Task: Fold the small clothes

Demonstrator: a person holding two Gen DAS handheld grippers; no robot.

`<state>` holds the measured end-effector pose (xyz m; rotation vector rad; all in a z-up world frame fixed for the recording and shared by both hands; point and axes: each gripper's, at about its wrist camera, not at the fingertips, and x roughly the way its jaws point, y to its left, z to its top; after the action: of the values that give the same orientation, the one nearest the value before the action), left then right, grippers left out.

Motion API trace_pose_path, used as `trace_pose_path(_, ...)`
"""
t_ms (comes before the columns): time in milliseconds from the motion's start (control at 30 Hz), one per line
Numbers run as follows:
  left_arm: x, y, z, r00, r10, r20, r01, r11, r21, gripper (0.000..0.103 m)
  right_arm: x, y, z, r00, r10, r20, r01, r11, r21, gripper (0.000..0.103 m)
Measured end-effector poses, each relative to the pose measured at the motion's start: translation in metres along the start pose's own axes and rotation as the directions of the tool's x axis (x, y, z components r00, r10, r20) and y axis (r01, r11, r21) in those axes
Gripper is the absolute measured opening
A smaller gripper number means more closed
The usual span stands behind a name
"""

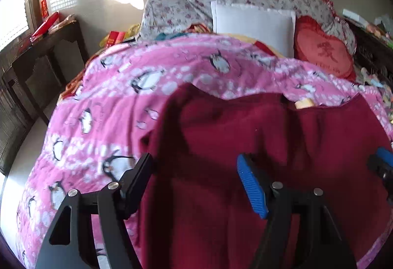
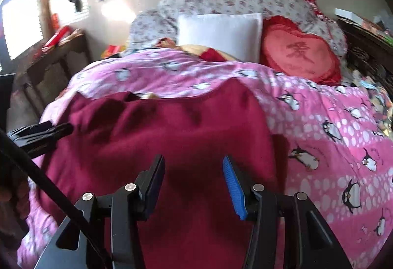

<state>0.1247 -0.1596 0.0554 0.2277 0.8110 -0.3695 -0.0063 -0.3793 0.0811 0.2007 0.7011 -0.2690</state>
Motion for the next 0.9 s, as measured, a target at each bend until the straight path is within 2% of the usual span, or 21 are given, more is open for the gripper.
trace_pose_path(133, 0.025, -0.005, 0.003, 0.999, 0.031, -0.021, -0.03, 0.999, 0.012, 0.077, 0.019, -0.005, 0.005, 1.0, -0.019, 0.009, 0.019, 1.0, 0.004, 0.053)
trace_pose_path(267, 0.025, -0.004, 0.004, 0.999, 0.037, -0.015, -0.036, 0.999, 0.009, 0.081, 0.026, -0.002, 0.007, 0.999, -0.04, 0.003, 0.04, 0.999, -0.012, 0.054)
trace_pose_path(367, 0.016, -0.001, 0.0, 0.999, 0.031, -0.013, -0.031, 1.0, 0.004, 0.081, 0.008, 0.003, 0.005, 0.999, -0.04, 0.018, 0.04, 0.999, -0.015, 0.055)
trace_pose_path(467, 0.001, 0.005, -0.006, 1.0, 0.022, -0.011, -0.022, 1.0, -0.011, 0.081, -0.018, 0.011, -0.005, 1.0, -0.019, 0.022, 0.02, 0.999, -0.028, 0.067)
trace_pose_path(500, -0.003, 0.007, -0.007, 1.0, 0.017, -0.014, -0.017, 1.0, -0.011, 0.081, -0.027, 0.014, -0.009, 1.0, -0.014, 0.027, 0.015, 0.999, -0.035, 0.068)
trace_pose_path(633, -0.023, 0.017, -0.029, 0.999, -0.011, -0.039, 0.01, 1.0, -0.028, 0.082, -0.045, 0.02, -0.031, 0.999, -0.008, 0.032, 0.009, 0.999, -0.031, 0.069)
trace_pose_path(767, -0.037, 0.038, -0.06, 0.997, -0.049, -0.063, 0.042, 0.994, -0.1, 0.082, -0.025, 0.022, -0.052, 0.997, -0.069, -0.028, 0.068, 0.996, -0.049, 0.069)
trace_pose_path(867, -0.04, 0.05, -0.077, 0.994, -0.074, -0.083, 0.059, 0.984, -0.166, 0.083, -0.025, 0.028, -0.054, 0.994, -0.106, -0.017, 0.105, 0.992, -0.066, 0.069)
trace_pose_path(900, -0.04, 0.054, -0.083, 0.993, -0.084, -0.088, 0.066, 0.981, -0.185, 0.083, -0.032, 0.029, -0.053, 0.996, -0.087, -0.005, 0.086, 0.995, -0.047, 0.069)
